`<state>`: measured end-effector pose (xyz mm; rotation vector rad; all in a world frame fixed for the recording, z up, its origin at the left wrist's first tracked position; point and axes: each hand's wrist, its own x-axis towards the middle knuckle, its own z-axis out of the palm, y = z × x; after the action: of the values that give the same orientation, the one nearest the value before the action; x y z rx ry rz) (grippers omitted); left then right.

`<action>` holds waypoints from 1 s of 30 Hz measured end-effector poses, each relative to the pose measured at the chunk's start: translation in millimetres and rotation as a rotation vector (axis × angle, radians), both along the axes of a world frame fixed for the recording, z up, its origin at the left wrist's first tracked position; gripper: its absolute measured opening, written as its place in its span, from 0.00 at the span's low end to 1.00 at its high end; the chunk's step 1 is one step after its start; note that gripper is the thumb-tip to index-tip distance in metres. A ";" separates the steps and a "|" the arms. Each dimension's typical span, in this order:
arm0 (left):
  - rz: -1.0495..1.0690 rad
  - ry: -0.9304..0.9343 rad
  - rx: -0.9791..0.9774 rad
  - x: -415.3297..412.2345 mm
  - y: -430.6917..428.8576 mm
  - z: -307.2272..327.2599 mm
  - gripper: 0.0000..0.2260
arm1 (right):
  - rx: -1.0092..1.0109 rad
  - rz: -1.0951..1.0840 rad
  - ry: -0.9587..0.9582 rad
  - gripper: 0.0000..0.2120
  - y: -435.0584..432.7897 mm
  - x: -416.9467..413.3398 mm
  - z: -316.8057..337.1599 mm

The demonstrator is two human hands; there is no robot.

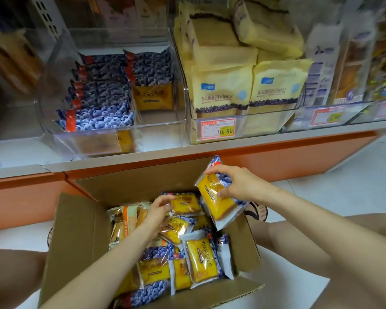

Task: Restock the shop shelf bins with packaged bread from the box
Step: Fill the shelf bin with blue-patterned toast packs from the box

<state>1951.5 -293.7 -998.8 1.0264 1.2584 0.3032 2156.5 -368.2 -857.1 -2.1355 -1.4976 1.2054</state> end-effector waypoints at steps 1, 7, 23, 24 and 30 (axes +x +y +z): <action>-0.019 0.081 0.029 -3.5 3.8 -9.2 0.12 | -0.013 0.029 -0.015 0.27 1.2 -0.8 2.5; -0.191 0.175 -0.055 2.4 21.7 -43.1 0.18 | -0.068 0.136 -0.127 0.27 10.4 -2.6 8.8; -0.219 0.343 0.210 44.5 24.7 -73.0 0.21 | -0.136 0.393 -0.286 0.28 24.3 8.3 17.9; -0.257 0.345 0.235 41.3 23.4 -65.0 0.21 | -0.141 0.408 -0.299 0.28 23.2 6.0 19.5; -0.429 0.373 0.329 8.4 26.2 -1.2 0.23 | -0.156 0.449 -0.303 0.27 18.3 -8.9 26.6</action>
<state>1959.9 -267.5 -1000.0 1.6599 1.3007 -0.0197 2147.6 -349.8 -830.5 -2.2314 -2.1712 1.2017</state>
